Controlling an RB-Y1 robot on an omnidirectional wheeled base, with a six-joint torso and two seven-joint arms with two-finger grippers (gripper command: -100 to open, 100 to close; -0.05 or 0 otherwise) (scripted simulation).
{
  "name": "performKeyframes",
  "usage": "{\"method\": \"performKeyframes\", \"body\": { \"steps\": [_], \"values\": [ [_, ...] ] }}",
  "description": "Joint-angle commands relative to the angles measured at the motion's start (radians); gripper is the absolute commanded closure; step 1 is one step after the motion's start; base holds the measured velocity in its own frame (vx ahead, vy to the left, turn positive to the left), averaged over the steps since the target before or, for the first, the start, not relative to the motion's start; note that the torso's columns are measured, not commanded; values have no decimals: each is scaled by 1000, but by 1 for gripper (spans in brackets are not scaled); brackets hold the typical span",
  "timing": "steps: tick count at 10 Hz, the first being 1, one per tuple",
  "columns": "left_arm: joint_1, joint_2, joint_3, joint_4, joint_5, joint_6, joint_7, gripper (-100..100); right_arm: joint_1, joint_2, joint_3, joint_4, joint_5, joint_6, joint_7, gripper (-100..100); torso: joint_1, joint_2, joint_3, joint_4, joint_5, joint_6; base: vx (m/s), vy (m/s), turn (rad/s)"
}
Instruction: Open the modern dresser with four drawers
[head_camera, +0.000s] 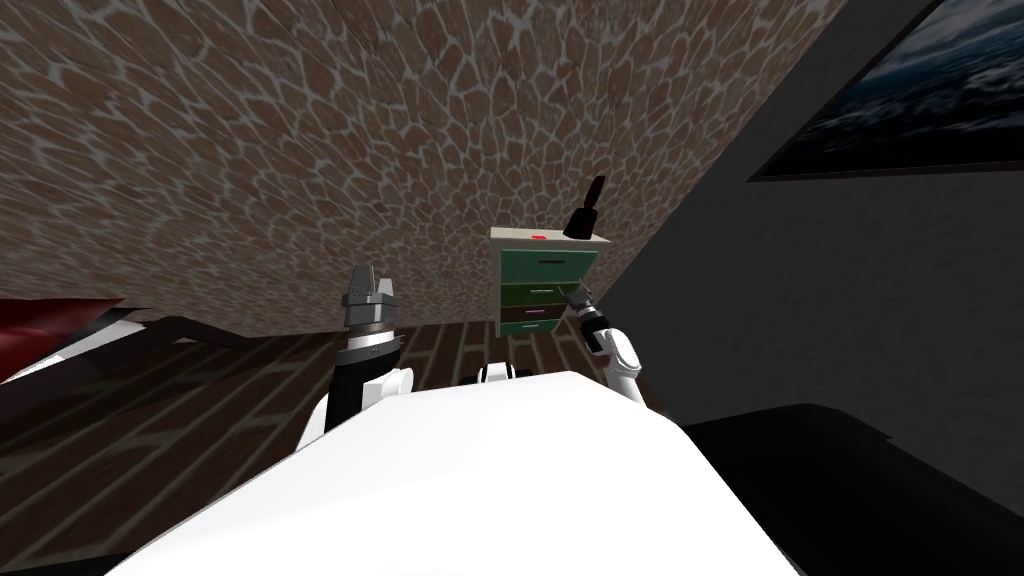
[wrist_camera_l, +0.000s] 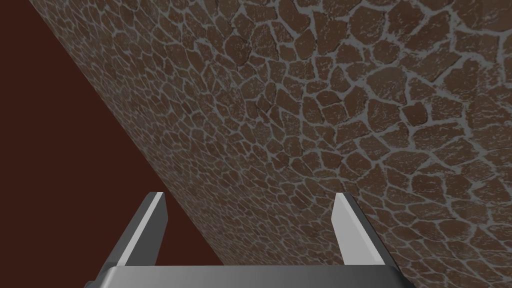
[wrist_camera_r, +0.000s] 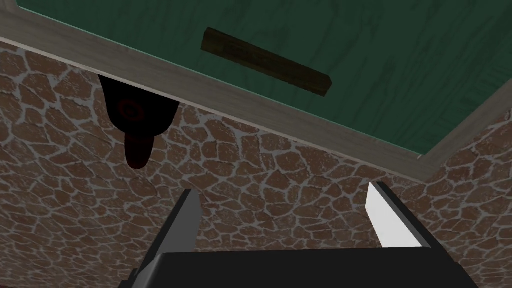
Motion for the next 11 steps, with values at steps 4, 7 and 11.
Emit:
{"method": "performKeyframes", "body": {
  "steps": [4, 7, 11],
  "values": [
    [0, 0, 0, 0, 0, 0, 0, 0, -84, -14, -32, 92, 155, 5, 112, -100, -1, 0, 0, 0, 0, 0, 92, 92, -7],
    [0, 0, 0, 0, 0, 0, 0, 0, -122, -19, -44, 133, 227, 7, 160, -100, -2, 1, 1, 0, -1, 0, 79, 75, -1],
    [0, 0, 0, 0, 0, 0, 0, 0, -185, -35, -63, 200, 336, 12, 239, -100, 0, 0, 0, 0, 0, 0, 101, 103, -2]
  ]
}}
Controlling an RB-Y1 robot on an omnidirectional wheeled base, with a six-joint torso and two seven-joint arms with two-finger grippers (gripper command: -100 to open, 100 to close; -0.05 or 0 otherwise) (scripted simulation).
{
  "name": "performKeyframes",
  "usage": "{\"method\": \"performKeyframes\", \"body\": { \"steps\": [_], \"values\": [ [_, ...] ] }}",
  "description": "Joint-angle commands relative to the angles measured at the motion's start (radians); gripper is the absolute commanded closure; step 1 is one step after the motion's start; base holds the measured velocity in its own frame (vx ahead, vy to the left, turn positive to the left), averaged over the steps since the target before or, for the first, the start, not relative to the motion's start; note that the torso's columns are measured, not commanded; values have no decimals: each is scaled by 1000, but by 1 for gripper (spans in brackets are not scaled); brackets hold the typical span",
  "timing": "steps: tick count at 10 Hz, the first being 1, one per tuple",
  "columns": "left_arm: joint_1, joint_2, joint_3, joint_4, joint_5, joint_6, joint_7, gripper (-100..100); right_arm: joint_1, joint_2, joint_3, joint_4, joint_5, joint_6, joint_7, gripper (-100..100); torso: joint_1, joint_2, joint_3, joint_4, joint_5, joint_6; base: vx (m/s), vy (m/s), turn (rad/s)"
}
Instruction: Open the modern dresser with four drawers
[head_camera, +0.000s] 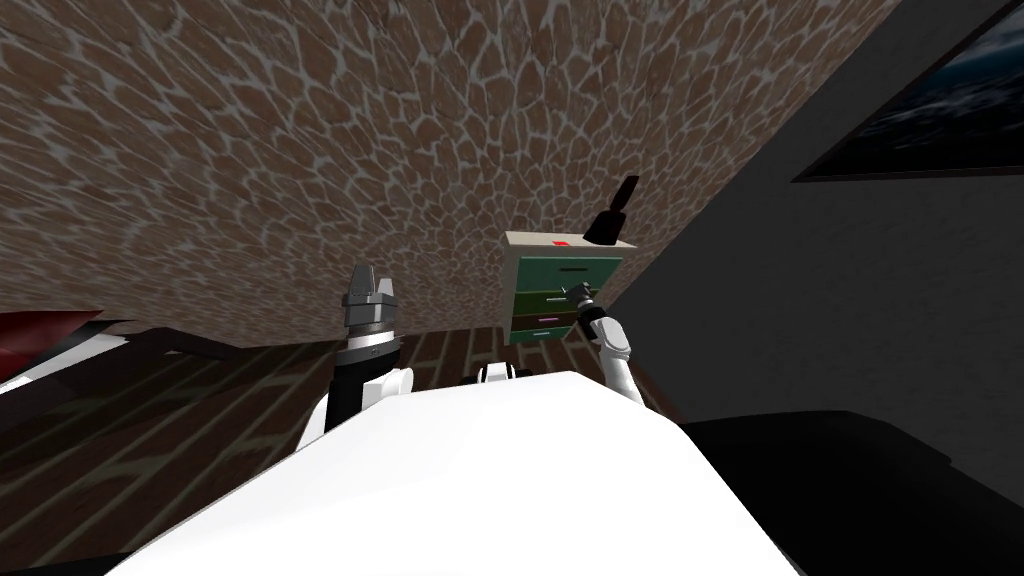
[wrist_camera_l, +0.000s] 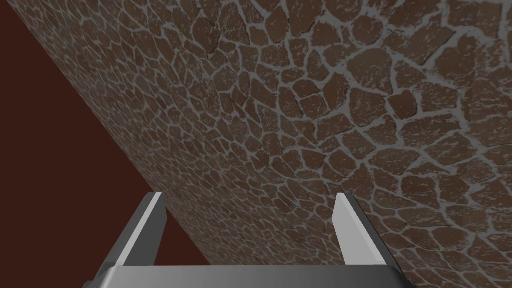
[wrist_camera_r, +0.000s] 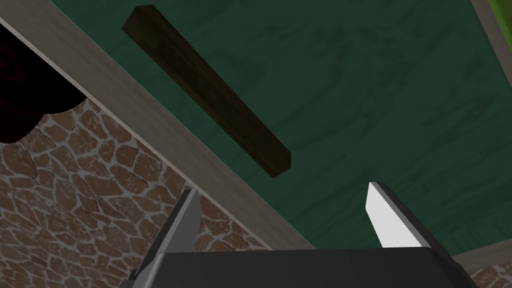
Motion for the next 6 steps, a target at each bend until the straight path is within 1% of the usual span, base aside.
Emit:
{"method": "performKeyframes", "body": {
  "steps": [1, 4, 5, 6],
  "values": [
    [0, 0, 0, 0, 0, 0, 0, 0, -33, -18, -9, 33, 68, 6, 39, -100, -2, 1, 0, 0, 0, 0, 97, 81, -2],
    [0, 0, 0, 0, 0, 0, 0, 0, -65, -38, -21, 65, 128, 8, 81, -100, -2, 2, 1, 1, -1, 0, 69, 66, -8],
    [0, 0, 0, 0, 0, 0, 0, 0, -71, -43, -23, 70, 138, 8, 89, -100, -1, 1, 1, 0, 0, 0, 49, 55, -10],
    [0, 0, 0, 0, 0, 0, 0, 0, -68, -42, -22, 68, 129, 7, 81, -100, -1, 1, 1, 0, 0, 0, 19, 21, 0]
  ]
}}
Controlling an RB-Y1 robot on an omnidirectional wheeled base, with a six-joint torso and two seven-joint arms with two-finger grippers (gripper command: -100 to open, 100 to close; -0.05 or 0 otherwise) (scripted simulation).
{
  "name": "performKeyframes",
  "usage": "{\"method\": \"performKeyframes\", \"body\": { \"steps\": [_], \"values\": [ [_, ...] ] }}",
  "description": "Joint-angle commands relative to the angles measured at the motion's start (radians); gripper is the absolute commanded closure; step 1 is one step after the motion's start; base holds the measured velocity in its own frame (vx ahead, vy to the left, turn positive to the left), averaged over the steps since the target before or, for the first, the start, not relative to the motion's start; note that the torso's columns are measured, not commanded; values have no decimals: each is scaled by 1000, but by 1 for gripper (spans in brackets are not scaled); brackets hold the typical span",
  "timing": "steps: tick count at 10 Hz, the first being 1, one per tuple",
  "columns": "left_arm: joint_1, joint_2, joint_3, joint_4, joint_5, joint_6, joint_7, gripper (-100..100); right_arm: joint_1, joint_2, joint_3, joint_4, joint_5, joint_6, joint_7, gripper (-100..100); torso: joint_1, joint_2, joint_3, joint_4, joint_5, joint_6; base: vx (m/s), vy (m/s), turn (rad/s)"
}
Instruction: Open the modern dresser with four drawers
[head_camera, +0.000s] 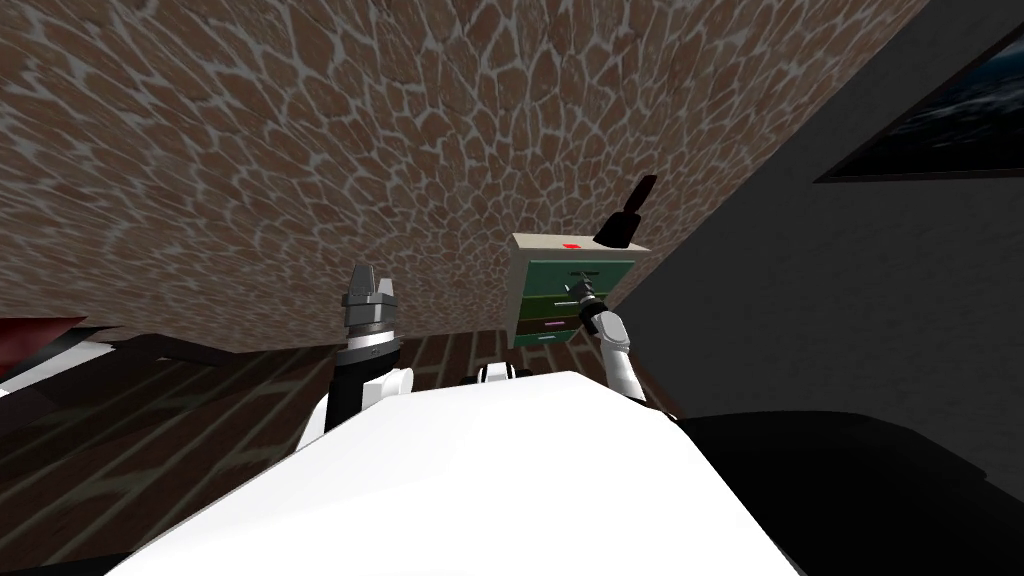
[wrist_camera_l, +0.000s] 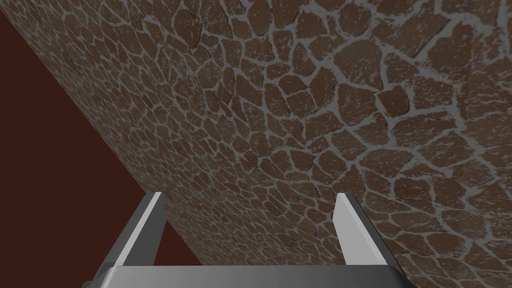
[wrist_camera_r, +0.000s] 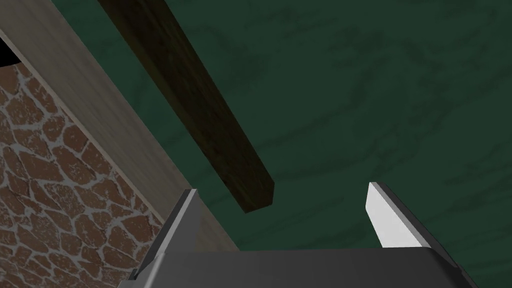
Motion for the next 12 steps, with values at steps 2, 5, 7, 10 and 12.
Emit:
{"method": "performKeyframes", "body": {
  "steps": [2, 5, 7, 10, 12],
  "values": [
    [0, 0, 0, 0, 0, 0, 0, 0, -4, -17, -2, 5, 4, -1, -13, -100, 0, -2, -1, 0, 0, 0, 66, 33, -6],
    [0, 0, 0, 0, 0, 0, 0, 0, -2, -27, -4, -4, 1, -13, -25, 100, 0, 5, 3, 0, -1, -1, -97, 16, -42],
    [-1, 0, 0, 0, 0, 0, 0, 0, 1, -34, -5, -11, -1, -22, -33, 100, 2, 4, 3, 1, 0, 0, -204, 26, -39],
    [0, 0, 0, 0, 0, 0, 0, 0, -7, -58, -12, 8, 1, -27, -48, -100, 0, -15, -9, -4, 0, 0, 46, 5, 0],
    [0, 0, 0, 0, 0, 0, 0, 0, -12, -81, -18, 21, 2, -32, -63, -100, 2, -9, -5, -3, 0, 0, 184, 37, 10]
  ]
}}
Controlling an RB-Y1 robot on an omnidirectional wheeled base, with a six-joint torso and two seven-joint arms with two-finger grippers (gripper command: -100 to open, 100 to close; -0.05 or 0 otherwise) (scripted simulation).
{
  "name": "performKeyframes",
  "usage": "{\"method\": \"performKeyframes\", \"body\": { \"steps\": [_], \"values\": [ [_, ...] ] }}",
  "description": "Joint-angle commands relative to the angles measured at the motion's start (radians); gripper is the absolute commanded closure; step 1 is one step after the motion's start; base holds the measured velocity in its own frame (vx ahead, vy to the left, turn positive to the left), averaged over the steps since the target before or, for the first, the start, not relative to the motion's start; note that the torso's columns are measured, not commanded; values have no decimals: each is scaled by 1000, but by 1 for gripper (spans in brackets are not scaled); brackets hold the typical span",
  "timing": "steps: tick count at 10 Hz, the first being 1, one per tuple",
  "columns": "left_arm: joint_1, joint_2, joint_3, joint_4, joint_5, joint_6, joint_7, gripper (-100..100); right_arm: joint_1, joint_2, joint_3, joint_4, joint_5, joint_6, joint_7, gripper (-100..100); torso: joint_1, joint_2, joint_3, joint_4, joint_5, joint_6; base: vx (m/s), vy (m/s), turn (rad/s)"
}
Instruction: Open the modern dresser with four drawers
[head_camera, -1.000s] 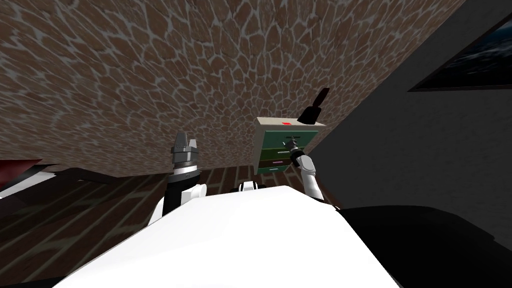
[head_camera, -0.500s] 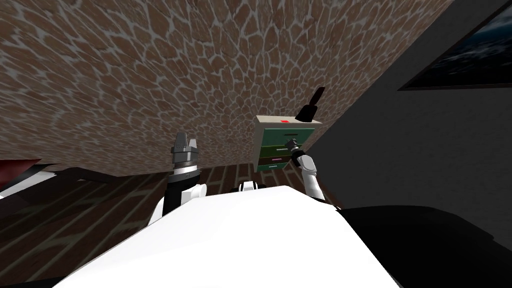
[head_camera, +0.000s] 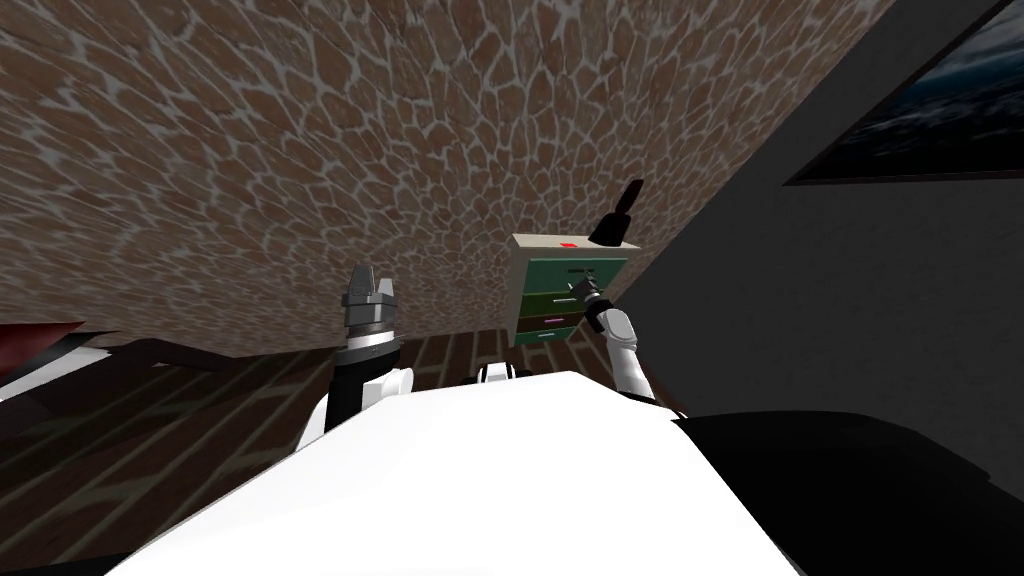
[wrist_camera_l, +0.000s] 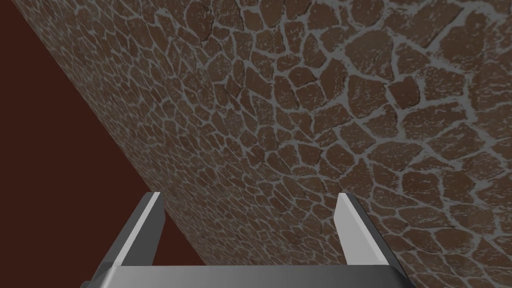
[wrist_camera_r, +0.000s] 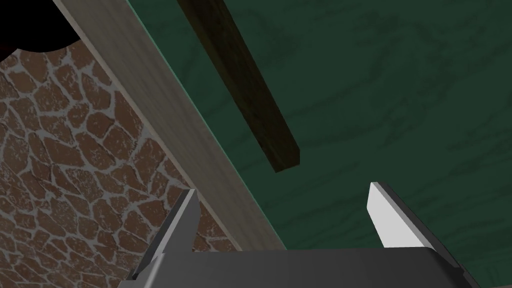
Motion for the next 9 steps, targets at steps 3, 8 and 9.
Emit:
{"method": "performKeyframes", "body": {
  "steps": [3, 8, 9],
  "values": [
    [0, 0, 0, 0, 0, 0, 0, 0, -12, -23, -9, 20, -10, -10, -3, -100, -1, 12, 8, 4, 0, 1, 91, 27, 3],
    [-1, 0, 0, 0, 0, 0, 0, 0, -6, -36, -12, 7, -16, -32, -17, 100, -3, 9, 6, 1, -3, 0, -133, 9, -44],
    [-1, 0, 0, 0, 0, 0, 0, 0, -8, -35, -15, 8, -18, -27, -10, 100, -2, 7, 5, 1, -2, -1, -106, 9, -22]
  ]
}}
